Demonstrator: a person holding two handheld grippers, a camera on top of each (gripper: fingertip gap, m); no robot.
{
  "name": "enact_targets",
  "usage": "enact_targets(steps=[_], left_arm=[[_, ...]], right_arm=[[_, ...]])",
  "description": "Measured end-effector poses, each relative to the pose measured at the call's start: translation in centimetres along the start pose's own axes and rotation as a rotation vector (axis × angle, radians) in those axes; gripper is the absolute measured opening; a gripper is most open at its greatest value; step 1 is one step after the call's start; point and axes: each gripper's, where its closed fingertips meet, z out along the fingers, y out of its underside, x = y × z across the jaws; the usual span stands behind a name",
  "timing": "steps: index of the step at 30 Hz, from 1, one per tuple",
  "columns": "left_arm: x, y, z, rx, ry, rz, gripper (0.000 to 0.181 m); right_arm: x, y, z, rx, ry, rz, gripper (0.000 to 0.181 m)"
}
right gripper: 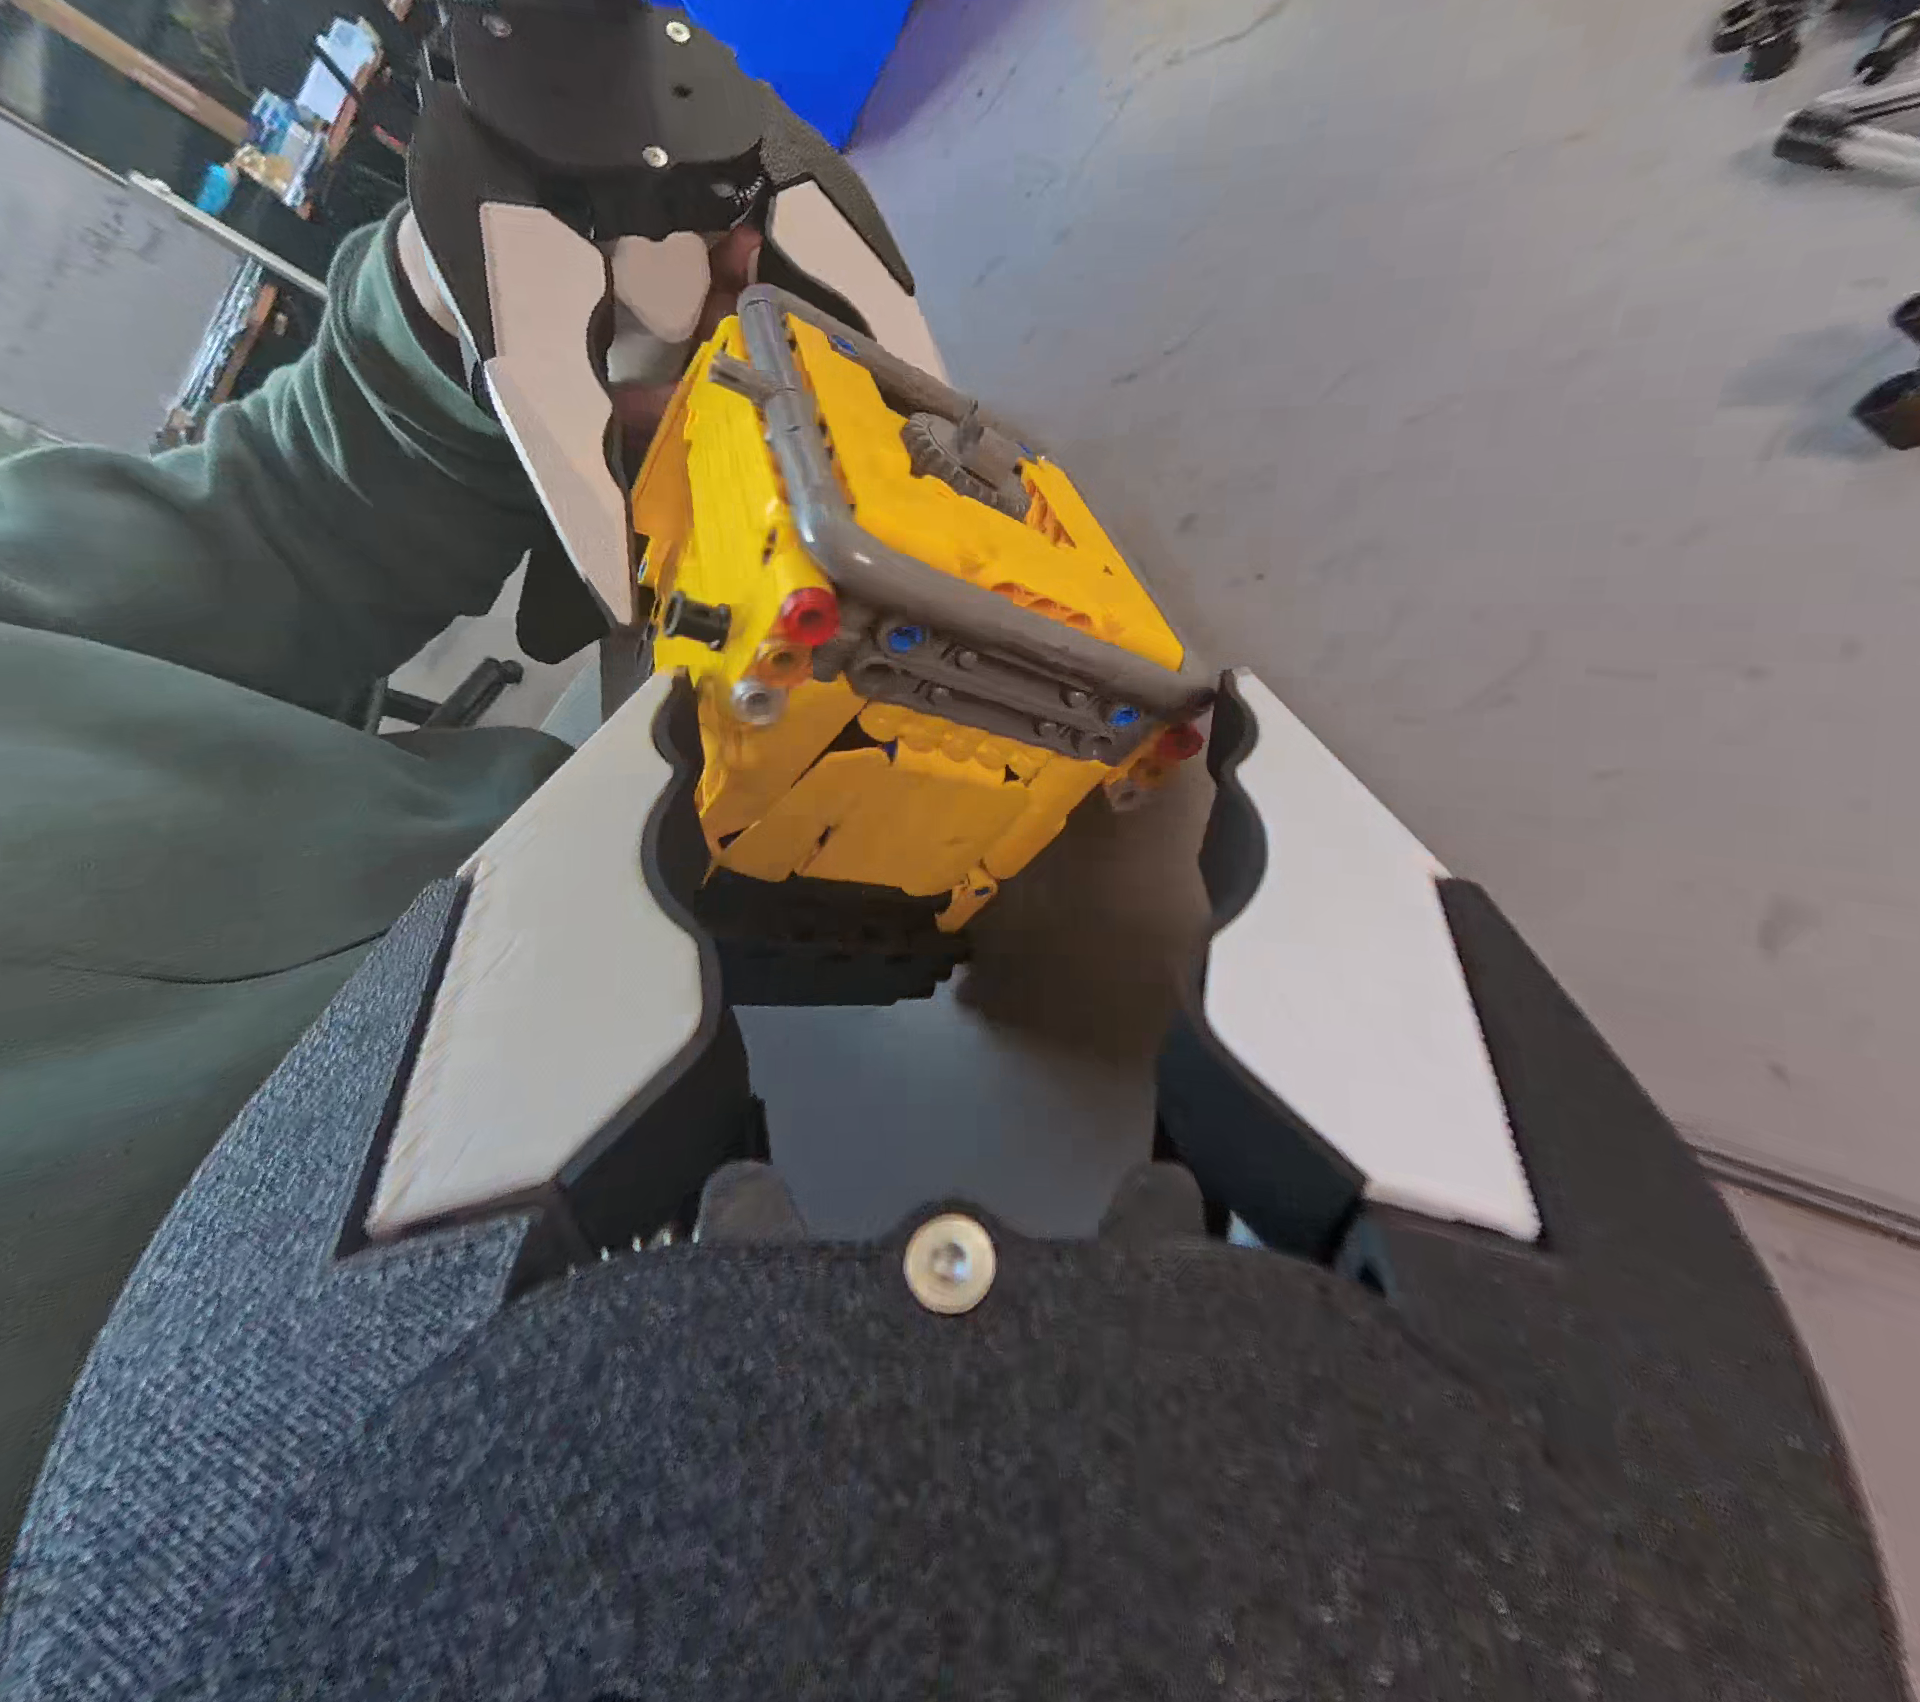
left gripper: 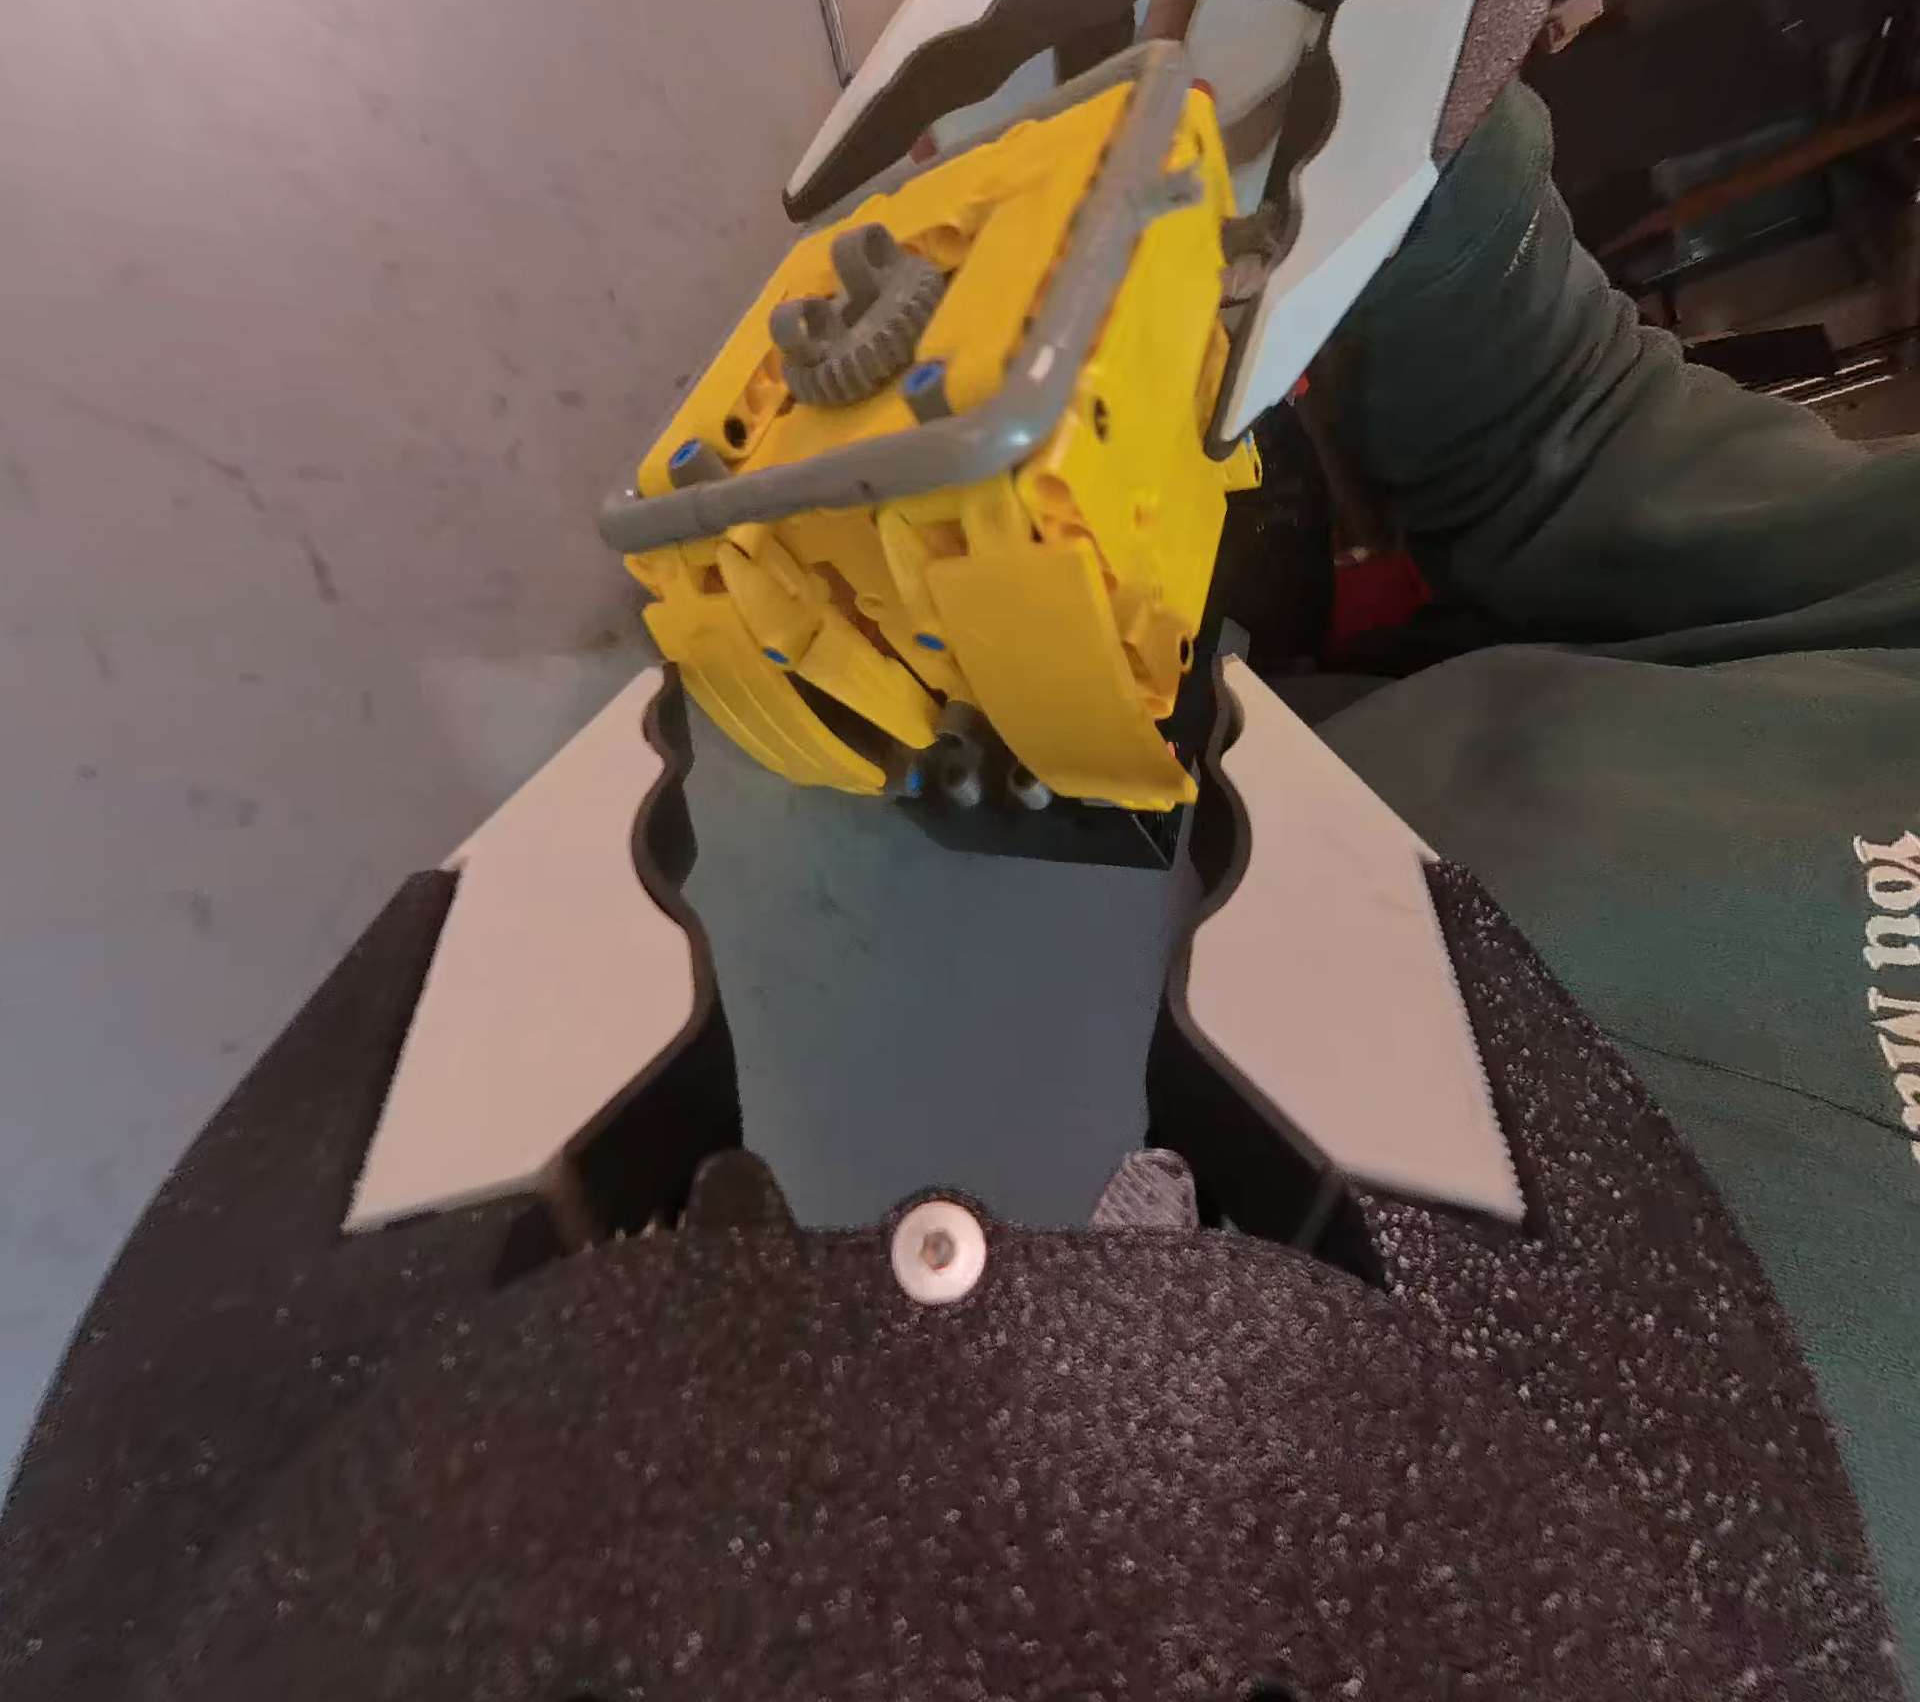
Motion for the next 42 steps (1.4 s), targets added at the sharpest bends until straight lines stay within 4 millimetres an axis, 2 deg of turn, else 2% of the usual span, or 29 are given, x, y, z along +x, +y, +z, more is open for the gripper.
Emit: enact_targets(steps=[1,4,7,9,13,16,17,20,22,23,25,26,27,28,29,30,31,32,34,35,38,40,42], left_arm=[[0.1,-0.2,-0.2,0.029,0.002,0.028,0.097],[0.3,-1.4,-1.3,0.148,-0.002,0.156,0.102],[1.2,-2.5,-2.7,0.279,-0.070,0.389,0.121],[2.0,-3.4,-4.0,0.388,-0.137,0.527,0.134],[2.7,-5.2,-6.0,0.579,-0.229,0.649,0.139],[3.4,-6.2,-7.2,0.677,-0.260,0.724,0.092],[3.6,-6.6,-7.7,0.712,-0.267,0.737,0.083],[3.8,-7.5,-8.9,0.807,-0.263,0.756,0.025],[3.5,-8.1,-9.6,0.864,-0.286,0.752,0.009],[3.5,-8.4,-9.9,0.897,-0.297,0.755,0.007],[3.5,-9.1,-10.7,0.950,-0.347,0.790,0.018],[3.5,-9.4,-11.0,0.971,-0.387,0.828,0.029],[3.6,-9.7,-11.3,0.992,-0.430,0.869,0.047],[3.6,-10.1,-11.4,1.004,-0.462,0.899,0.078],[3.5,-10.4,-11.1,0.989,-0.455,0.896,0.097],[3.4,-10.6,-10.4,0.954,-0.398,0.854,0.103],[3.4,-10.6,-9.9,0.937,-0.326,0.804,0.099],[3.5,-10.7,-9.7,0.939,-0.274,0.770,0.087],[4.1,-10.4,-9.7,0.935,-0.188,0.758,0.025],[4.1,-10.5,-10.1,0.945,-0.175,0.747,0.005],[3.3,-10.4,-10.7,0.901,-0.287,0.819,0.000],[2.9,-9.6,-10.3,0.821,-0.372,0.913,0.000],[2.6,-8.9,-10.1,0.784,-0.385,0.927,0.003]], right_arm=[[0.3,-0.4,-0.3,0.033,0.014,-0.015,0.094],[0.7,-0.7,-0.9,0.081,0.069,-0.116,0.100],[-0.9,-0.8,-2.1,0.135,0.081,-0.265,0.107],[-2.0,-0.2,-3.0,0.129,0.130,-0.411,0.113],[-2.7,1.0,-3.3,0.113,0.293,-0.650,0.112],[-2.9,-0.3,-3.5,0.194,0.407,-0.759,0.097],[-3.2,-1.1,-3.8,0.239,0.429,-0.790,0.091],[-3.8,-2.0,-4.1,0.301,0.403,-0.794,0.091],[-4.0,-1.4,-3.7,0.275,0.353,-0.766,0.099],[-4.0,-1.1,-3.6,0.260,0.352,-0.772,0.101],[-3.8,-0.4,-3.2,0.226,0.369,-0.806,0.103],[-3.5,-0.2,-2.9,0.209,0.379,-0.813,0.104],[-3.2,0.0,-2.6,0.200,0.386,-0.818,0.104],[-3.1,0.0,-2.3,0.203,0.387,-0.823,0.104],[-3.1,-0.1,-2.1,0.210,0.384,-0.825,0.103],[-3.0,-0.1,-1.9,0.209,0.378,-0.823,0.103],[-2.9,-0.1,-1.8,0.204,0.376,-0.822,0.103],[-2.7,-0.1,-1.6,0.197,0.377,-0.823,0.104],[-2.4,0.3,-1.3,0.174,0.384,-0.830,0.104],[-2.2,0.4,-1.2,0.163,0.393,-0.835,0.104],[-1.5,0.9,-1.0,0.135,0.414,-0.843,0.102],[-1.6,1.0,-0.9,0.130,0.398,-0.837,0.098],[-1.5,1.0,-0.7,0.132,0.391,-0.832,0.091]])
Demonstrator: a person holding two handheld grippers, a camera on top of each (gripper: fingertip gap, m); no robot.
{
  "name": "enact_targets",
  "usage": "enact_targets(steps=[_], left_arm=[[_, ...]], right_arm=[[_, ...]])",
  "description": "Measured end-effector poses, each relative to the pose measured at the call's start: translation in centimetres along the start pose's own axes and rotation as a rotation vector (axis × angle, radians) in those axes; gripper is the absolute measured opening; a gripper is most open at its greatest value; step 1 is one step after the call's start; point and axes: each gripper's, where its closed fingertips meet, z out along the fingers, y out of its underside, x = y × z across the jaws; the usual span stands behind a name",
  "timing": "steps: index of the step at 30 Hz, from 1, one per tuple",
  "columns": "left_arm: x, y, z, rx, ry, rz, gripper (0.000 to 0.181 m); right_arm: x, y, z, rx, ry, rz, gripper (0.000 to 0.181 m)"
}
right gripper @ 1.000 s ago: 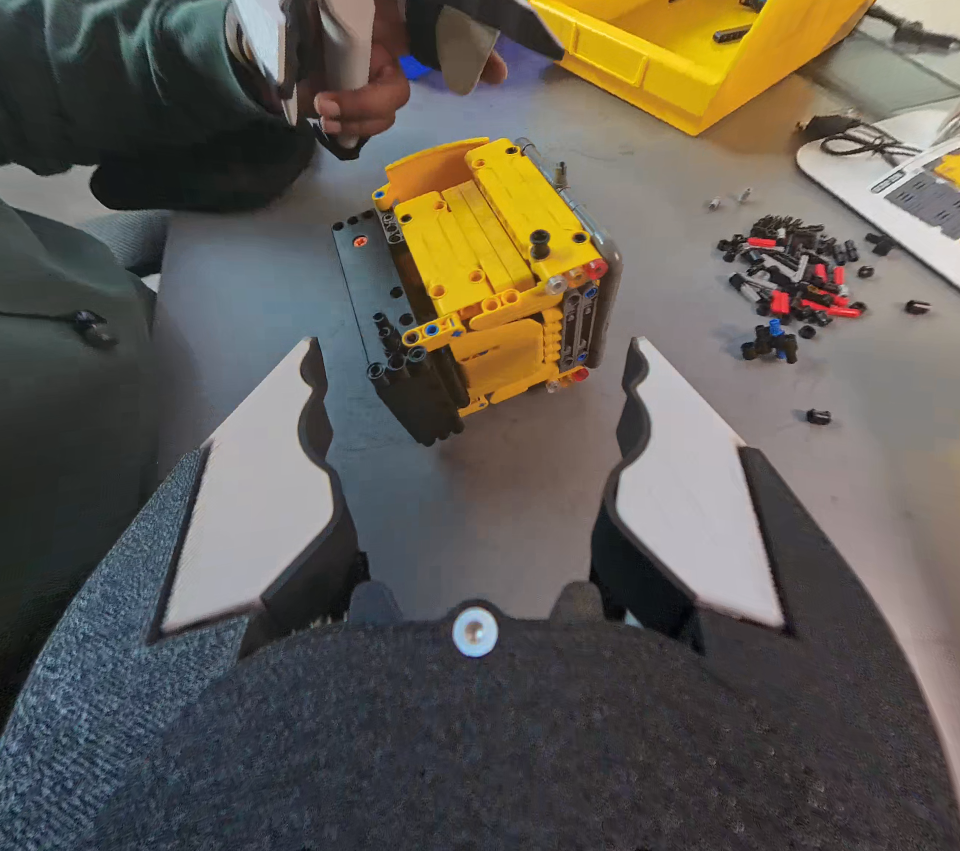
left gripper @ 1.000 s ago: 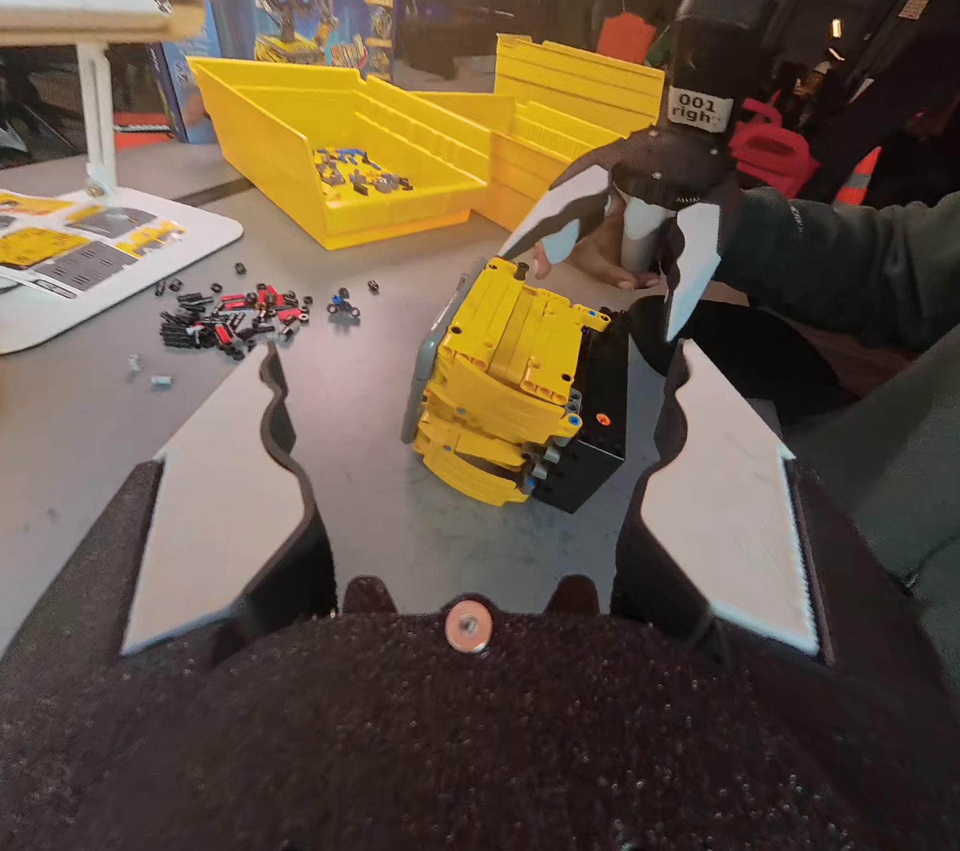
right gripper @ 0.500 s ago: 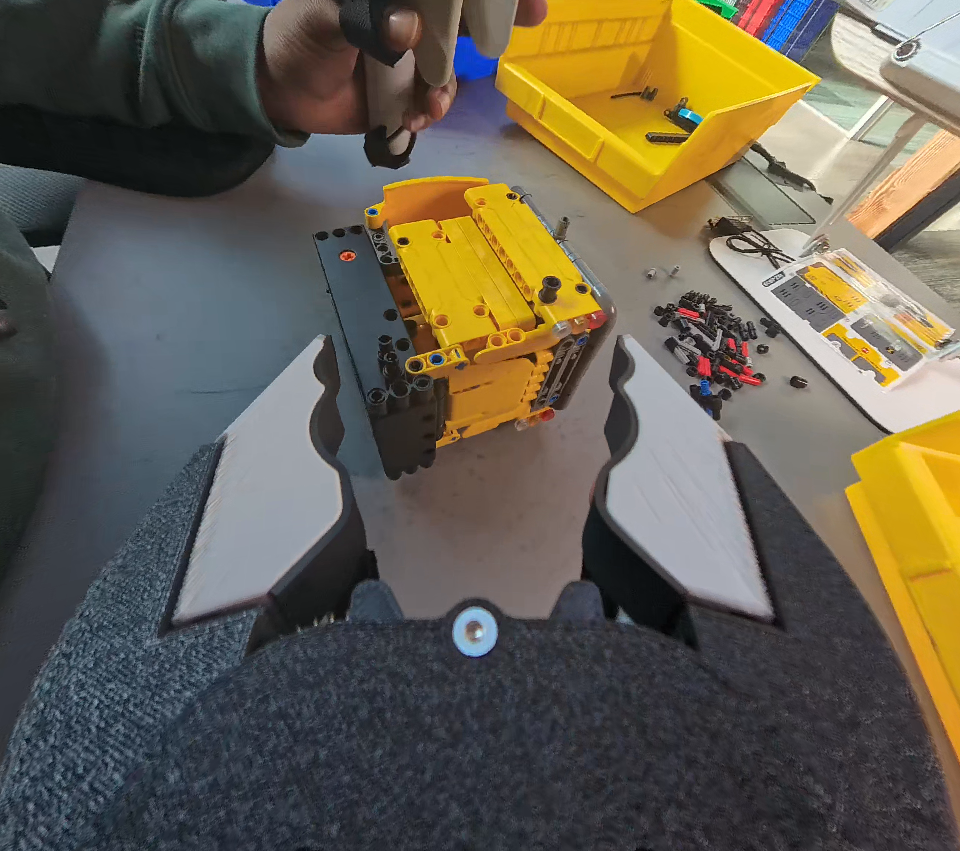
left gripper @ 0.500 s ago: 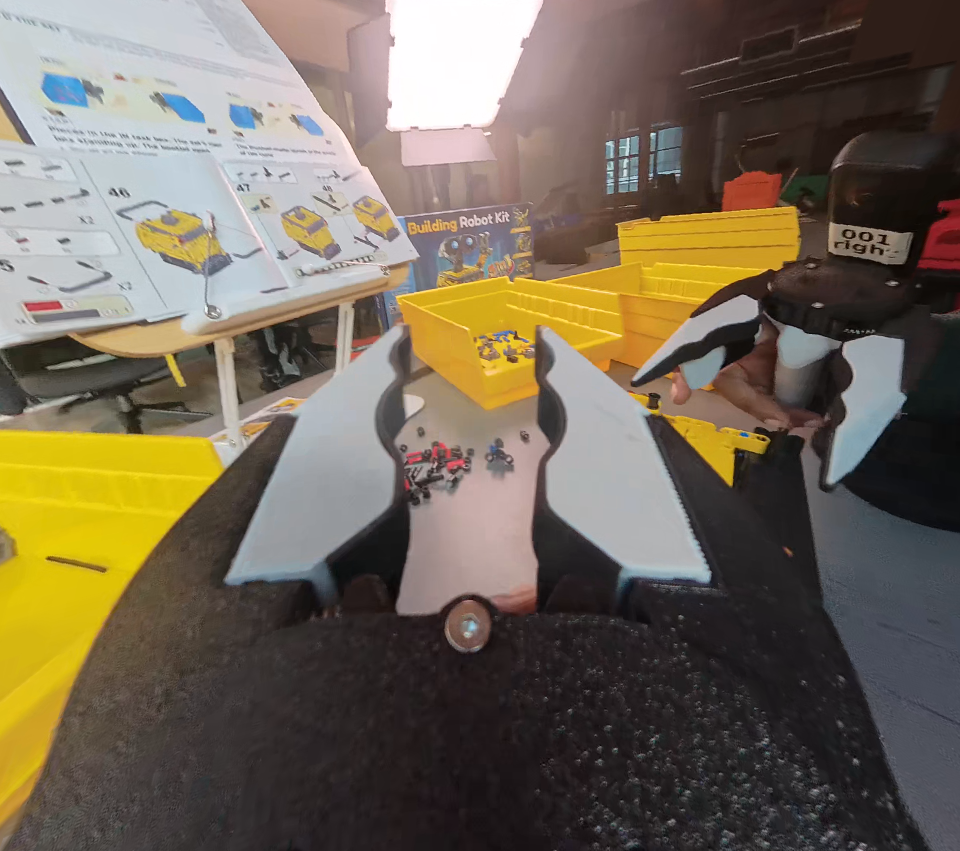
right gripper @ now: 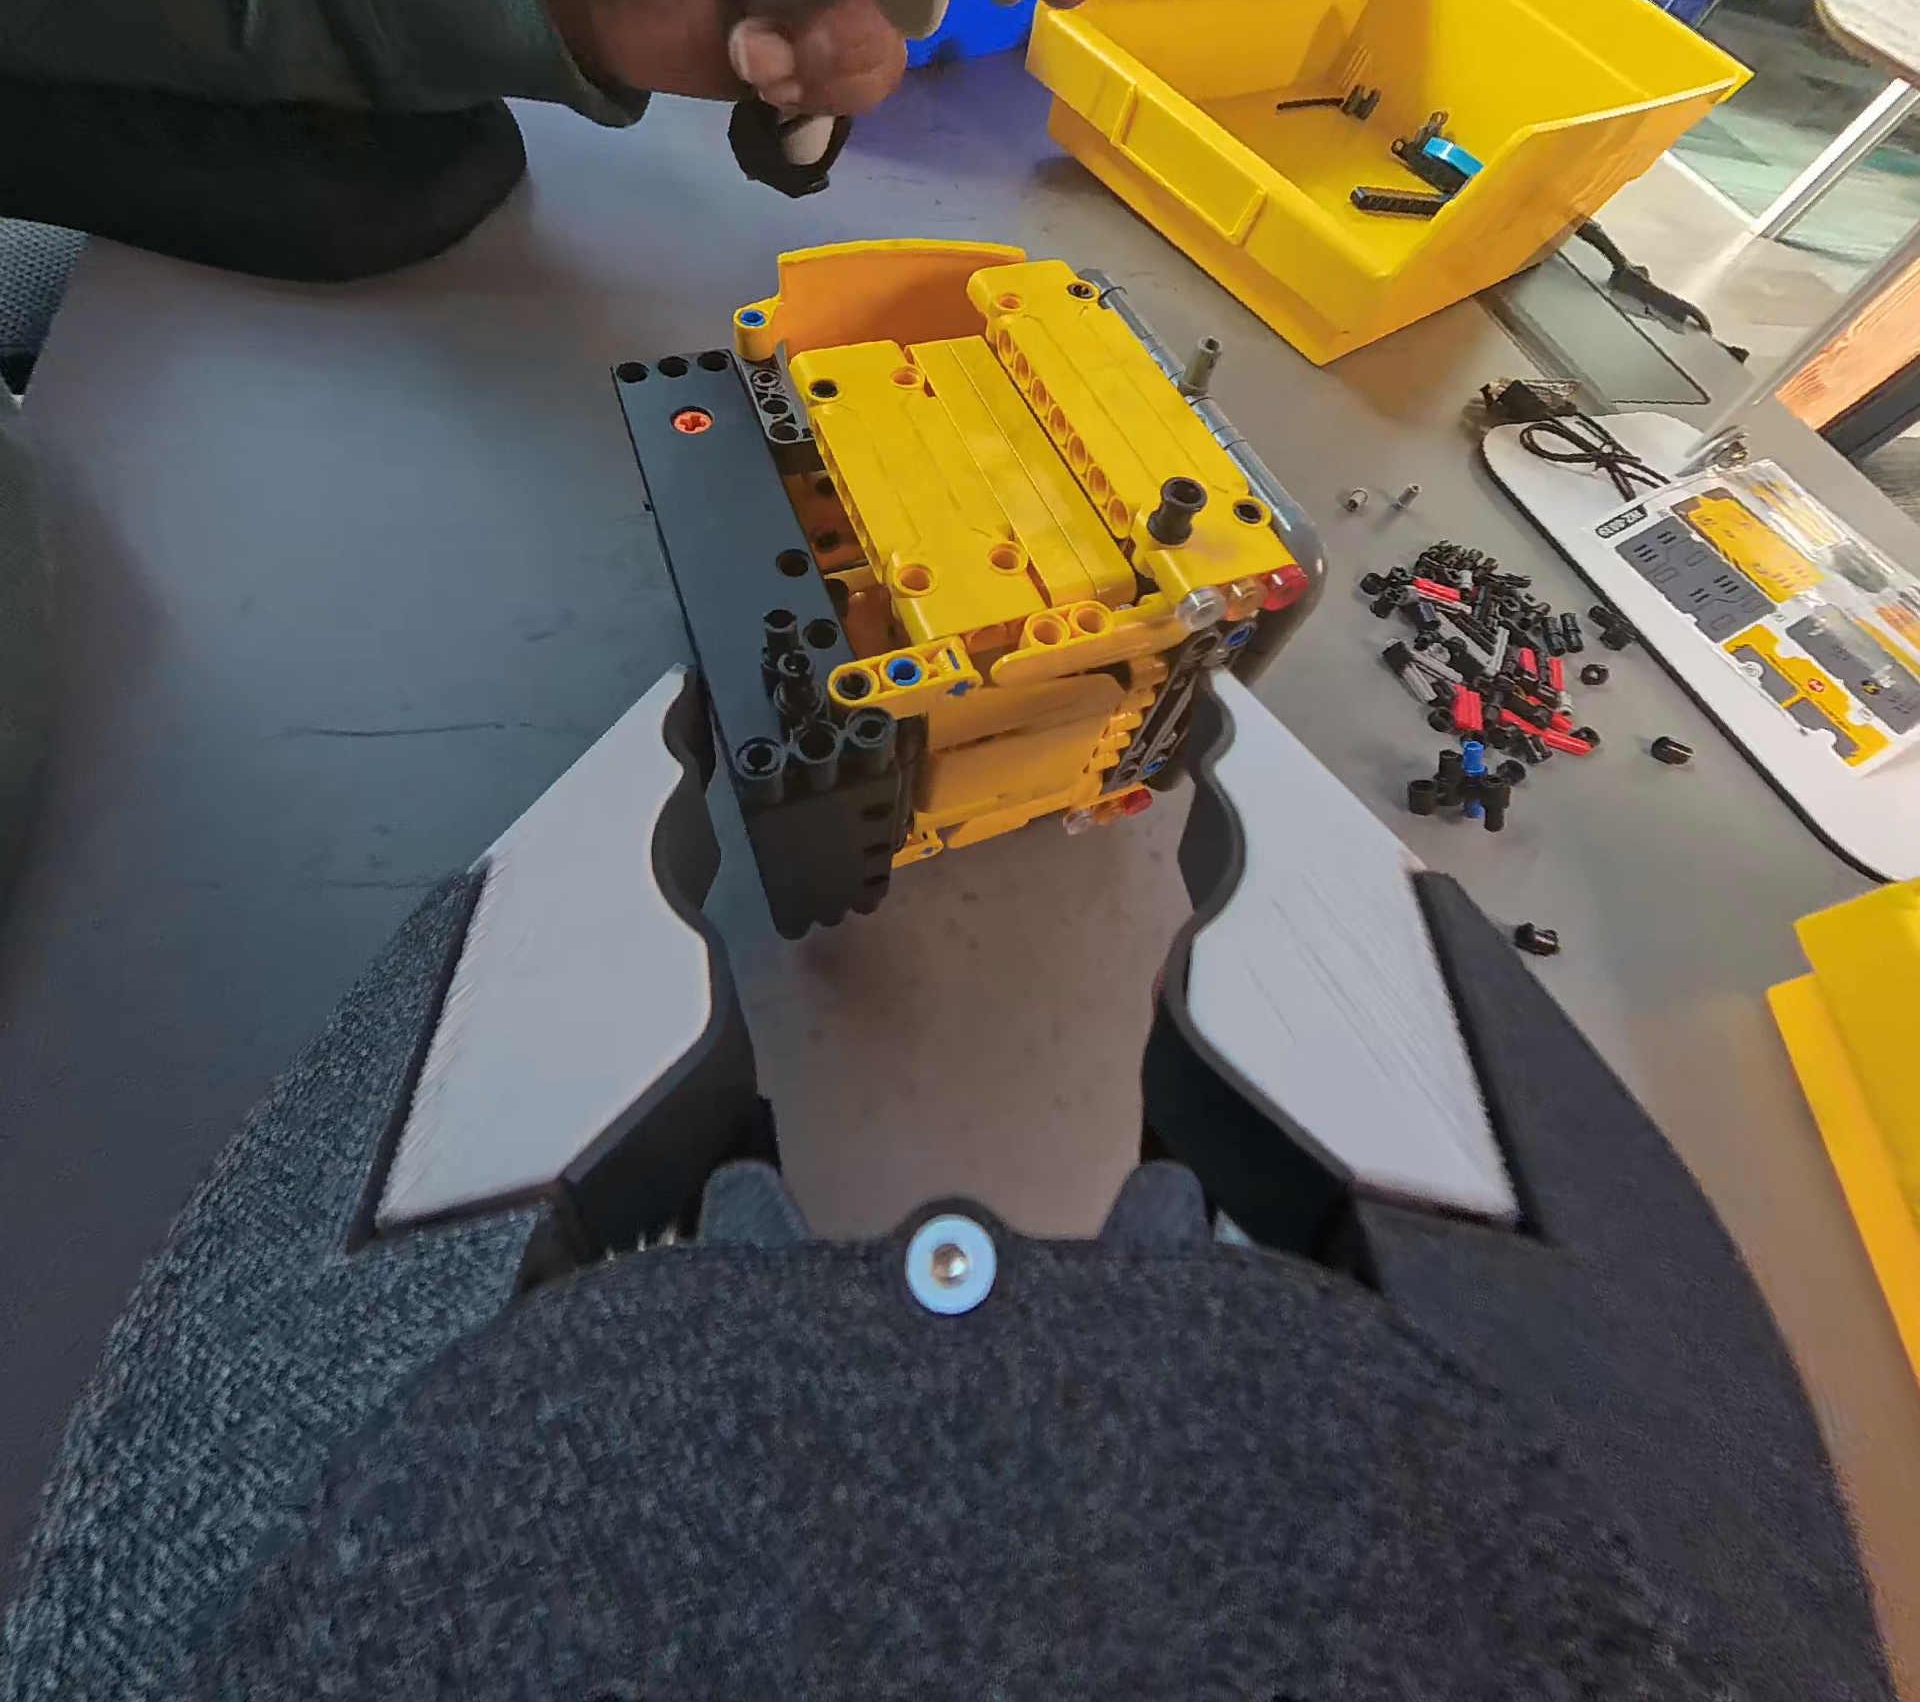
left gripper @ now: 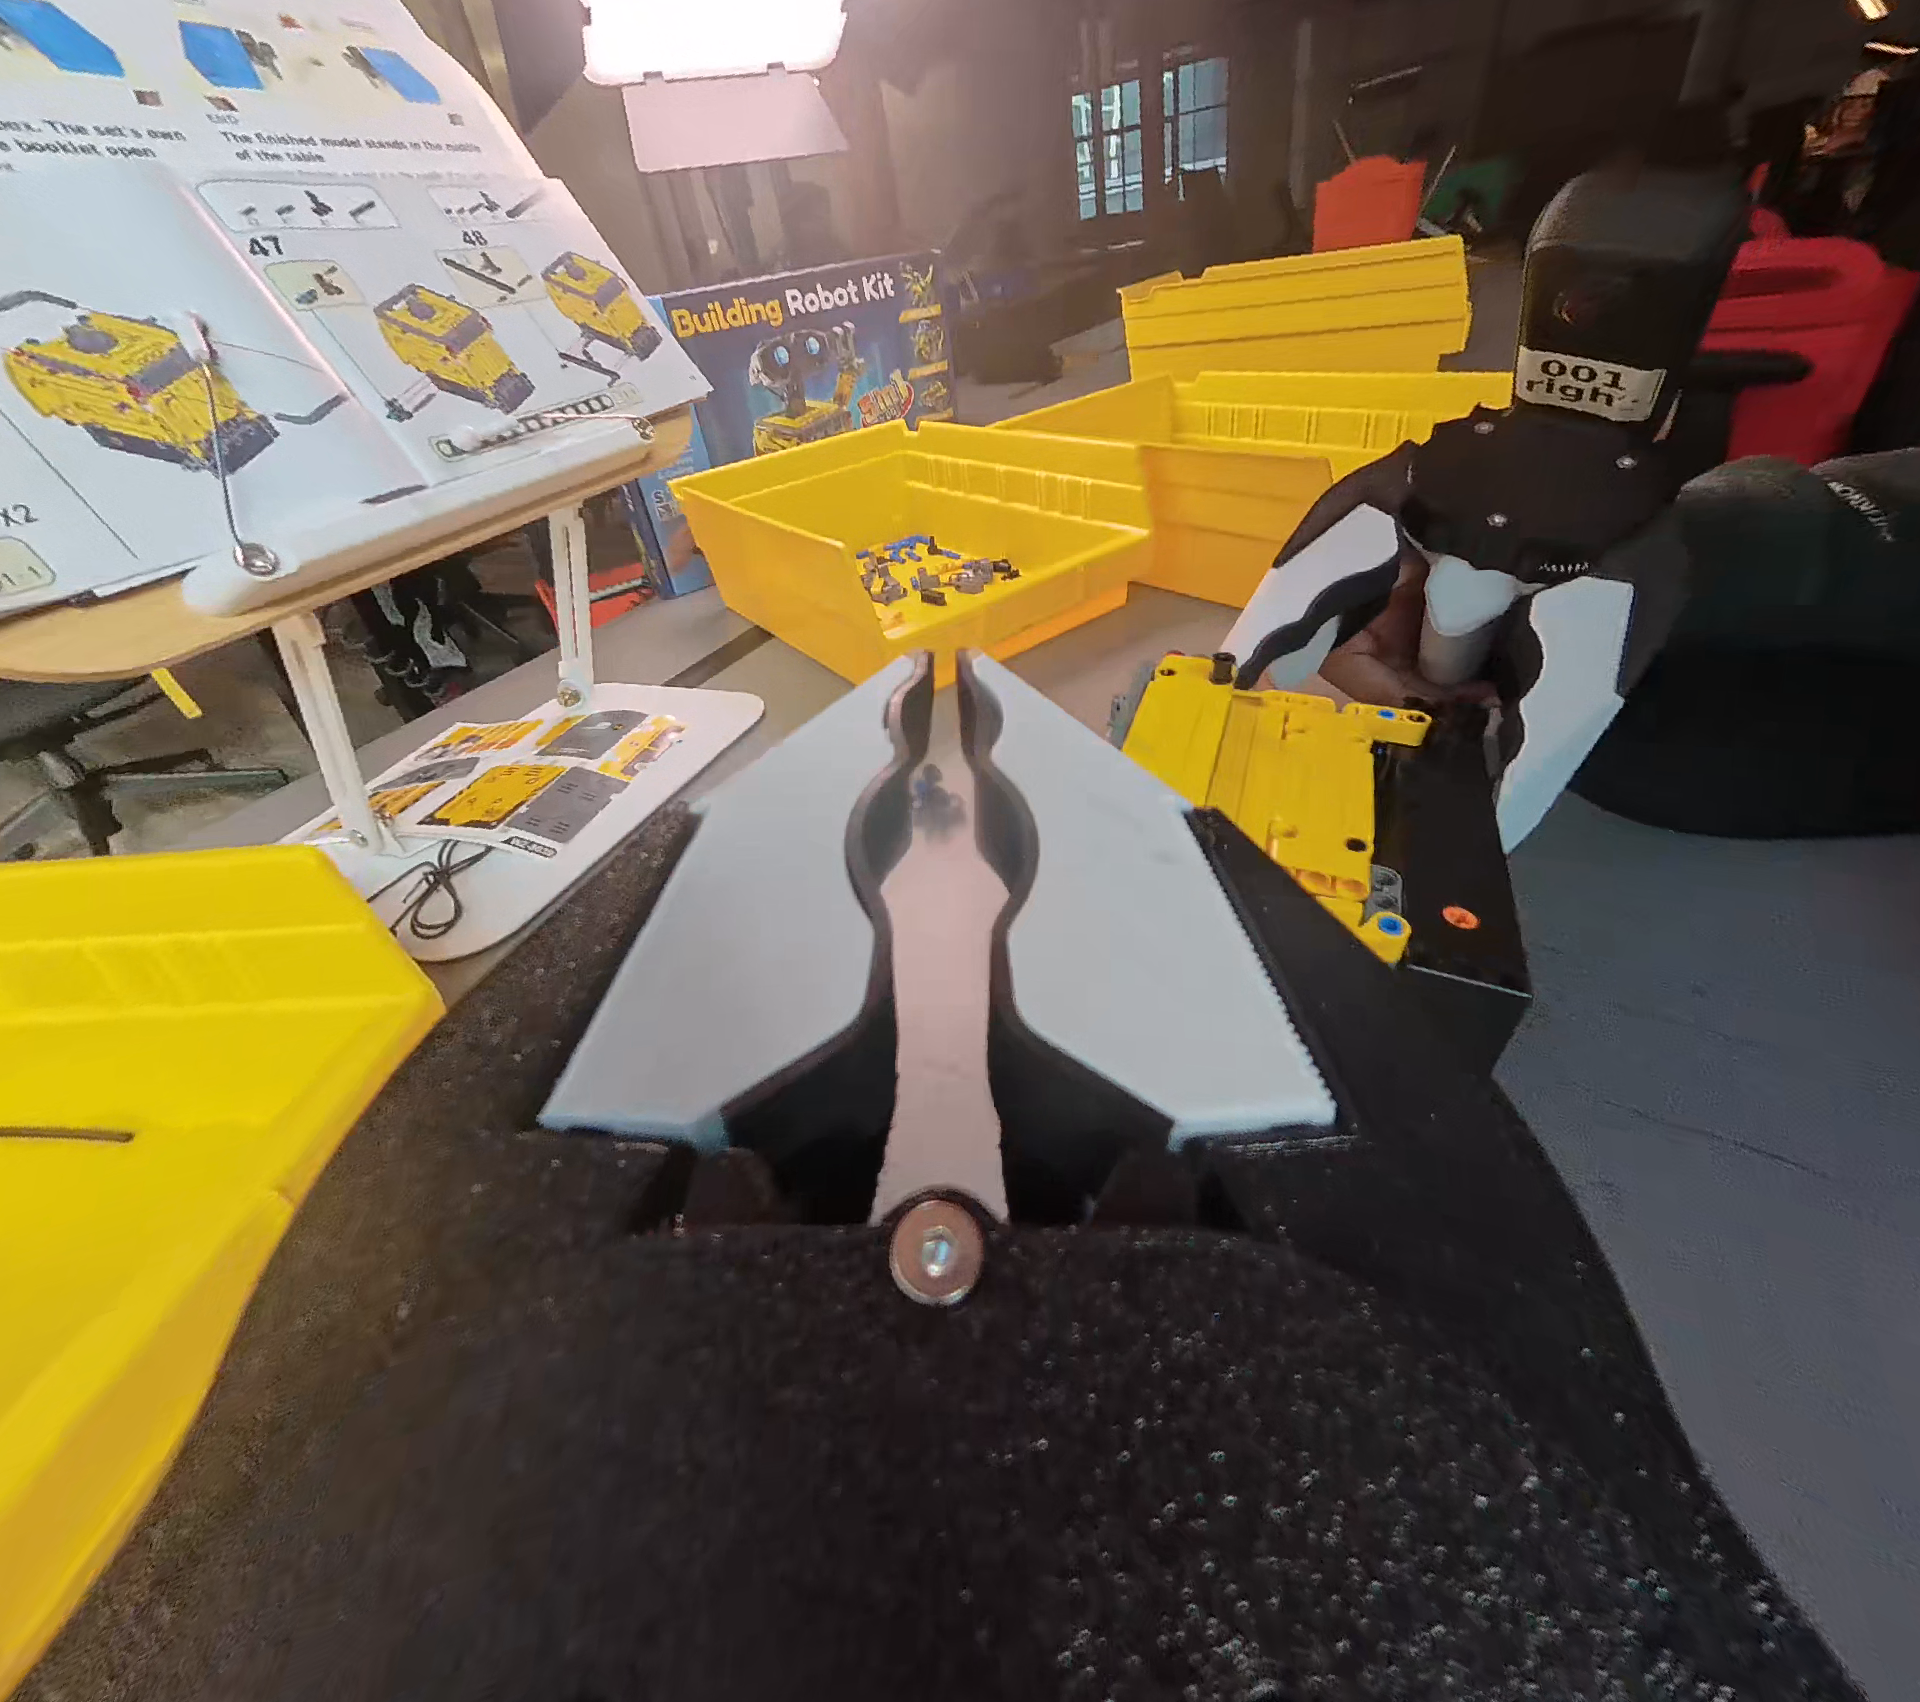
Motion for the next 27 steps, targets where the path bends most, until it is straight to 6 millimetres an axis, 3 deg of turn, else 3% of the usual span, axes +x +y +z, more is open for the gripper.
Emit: enact_targets(steps=[4,8,12,15,18,21,23,27], left_arm=[[0.0,1.3,-0.3,-0.056,0.014,-0.065,0.020],[-0.7,1.9,-0.2,-0.073,-0.017,-0.110,0.050],[-0.9,2.2,-0.5,-0.090,-0.059,-0.109,0.038],[-0.5,2.9,-0.6,-0.123,-0.053,-0.083,0.034],[-0.1,3.2,-0.3,-0.124,-0.029,-0.094,0.042],[0.8,3.7,0.1,-0.132,0.036,-0.161,0.062],[1.6,3.8,0.4,-0.142,0.086,-0.205,0.077],[2.6,4.7,0.8,-0.208,0.121,-0.217,0.104]], right_arm=[[0.6,0.0,0.7,-0.004,0.006,0.025,0.079],[1.5,-0.3,1.8,-0.004,0.029,0.012,0.078],[3.5,-0.4,2.3,0.005,0.090,0.008,0.071],[3.9,-2.1,0.9,0.088,0.059,0.046,0.071],[6.7,-2.4,-0.8,0.094,0.112,0.088,0.072],[10.3,-1.3,-1.4,0.036,0.200,0.079,0.066],[12.4,-0.1,-1.1,-0.014,0.248,0.054,0.063],[14.7,2.7,0.8,-0.110,0.241,0.093,0.062]])
